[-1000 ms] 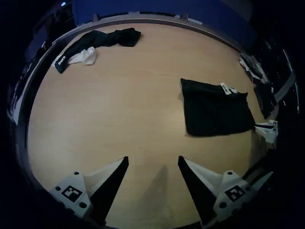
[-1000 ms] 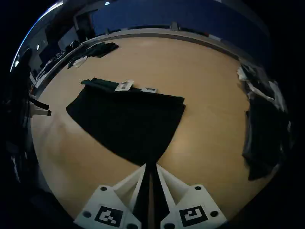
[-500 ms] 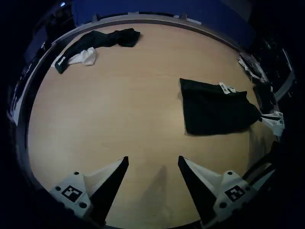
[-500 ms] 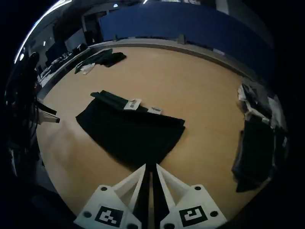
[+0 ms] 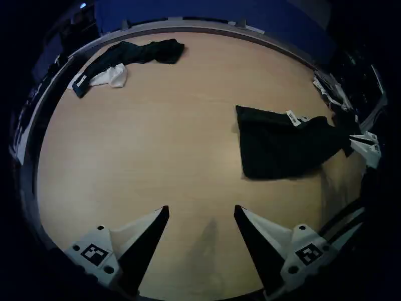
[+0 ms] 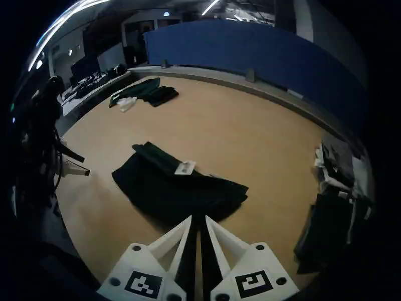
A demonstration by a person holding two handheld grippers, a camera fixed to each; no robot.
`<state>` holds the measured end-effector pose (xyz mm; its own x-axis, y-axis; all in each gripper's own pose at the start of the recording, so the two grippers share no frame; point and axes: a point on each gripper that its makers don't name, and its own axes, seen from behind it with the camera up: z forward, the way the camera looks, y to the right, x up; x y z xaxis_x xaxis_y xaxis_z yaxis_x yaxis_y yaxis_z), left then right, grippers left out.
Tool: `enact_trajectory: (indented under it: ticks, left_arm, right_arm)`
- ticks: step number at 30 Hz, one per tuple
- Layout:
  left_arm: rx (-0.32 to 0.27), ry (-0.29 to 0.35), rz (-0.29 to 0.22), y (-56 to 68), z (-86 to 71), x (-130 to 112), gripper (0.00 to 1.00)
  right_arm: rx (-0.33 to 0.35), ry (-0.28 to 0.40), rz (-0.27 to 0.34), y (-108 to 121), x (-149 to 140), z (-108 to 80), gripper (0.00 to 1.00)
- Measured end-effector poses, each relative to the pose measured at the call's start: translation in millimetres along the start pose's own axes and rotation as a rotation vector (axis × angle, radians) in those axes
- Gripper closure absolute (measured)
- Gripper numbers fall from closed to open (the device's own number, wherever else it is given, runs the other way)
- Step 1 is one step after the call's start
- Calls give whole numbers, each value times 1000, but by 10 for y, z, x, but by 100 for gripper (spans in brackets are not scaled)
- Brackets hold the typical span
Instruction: Fold towel
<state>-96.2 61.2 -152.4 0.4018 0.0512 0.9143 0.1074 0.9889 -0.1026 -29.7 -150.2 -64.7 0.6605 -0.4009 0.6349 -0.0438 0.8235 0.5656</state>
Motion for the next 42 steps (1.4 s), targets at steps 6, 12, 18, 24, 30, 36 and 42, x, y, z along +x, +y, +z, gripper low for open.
enact_trajectory:
  ticks: [6, 12, 18, 24, 30, 36, 42]
  left_arm:
    - [-4, 1, -4, 6, 4, -12, 3]
    - [-11, 5, -5, 32, -4, -15, 3]
    - [-17, 9, -7, 53, -7, 1, 3]
    - [-13, 8, 2, 61, -23, 18, 3]
    - [-10, 17, 1, 46, -64, 46, 3]
    - [-12, 30, -18, 3, -110, 63, 3]
    - [-18, 45, -43, -45, -131, 67, 3]
  right_arm:
    - [17, 20, -51, -83, 239, 64, 96]
    - [25, 12, -91, -151, 285, 86, 96]
    - [16, -16, -69, -138, 64, 45, 96]
    - [1, -9, -44, -60, 45, 9, 96]
    - [13, 26, -73, -93, 350, 66, 96]
    - [69, 47, -159, -408, 718, 223, 96]
    - [136, 38, -232, -850, 860, 485, 96]
